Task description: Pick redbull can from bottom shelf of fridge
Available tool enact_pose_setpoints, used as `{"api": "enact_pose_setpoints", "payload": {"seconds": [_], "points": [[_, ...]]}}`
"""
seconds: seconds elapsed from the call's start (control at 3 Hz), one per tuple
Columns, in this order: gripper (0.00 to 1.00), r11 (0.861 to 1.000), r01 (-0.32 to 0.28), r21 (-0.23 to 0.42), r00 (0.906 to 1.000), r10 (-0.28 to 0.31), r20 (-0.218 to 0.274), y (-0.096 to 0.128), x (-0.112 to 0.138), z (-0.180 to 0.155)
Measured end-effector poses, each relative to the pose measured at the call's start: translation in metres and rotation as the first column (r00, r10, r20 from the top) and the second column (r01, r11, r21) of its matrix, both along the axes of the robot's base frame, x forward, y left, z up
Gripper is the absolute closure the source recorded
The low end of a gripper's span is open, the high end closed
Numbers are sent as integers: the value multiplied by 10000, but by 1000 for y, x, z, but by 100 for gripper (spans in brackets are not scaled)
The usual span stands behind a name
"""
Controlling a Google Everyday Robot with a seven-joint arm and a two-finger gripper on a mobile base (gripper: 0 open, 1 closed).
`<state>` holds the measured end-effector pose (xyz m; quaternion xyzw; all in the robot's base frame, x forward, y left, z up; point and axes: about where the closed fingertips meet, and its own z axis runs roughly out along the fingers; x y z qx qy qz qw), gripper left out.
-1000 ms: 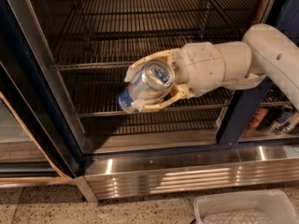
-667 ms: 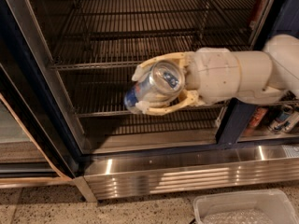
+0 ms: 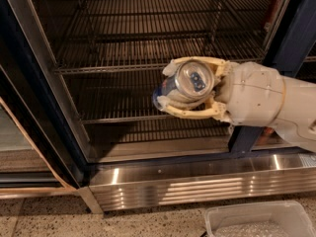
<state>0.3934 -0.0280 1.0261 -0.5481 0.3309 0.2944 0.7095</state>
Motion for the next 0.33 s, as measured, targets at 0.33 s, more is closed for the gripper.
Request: {"api": "enact_pose_setpoints", "payload": {"seconds": [0.33], "points": [[100, 9998, 176, 2, 9998, -176, -6, -3, 2, 0]]}}
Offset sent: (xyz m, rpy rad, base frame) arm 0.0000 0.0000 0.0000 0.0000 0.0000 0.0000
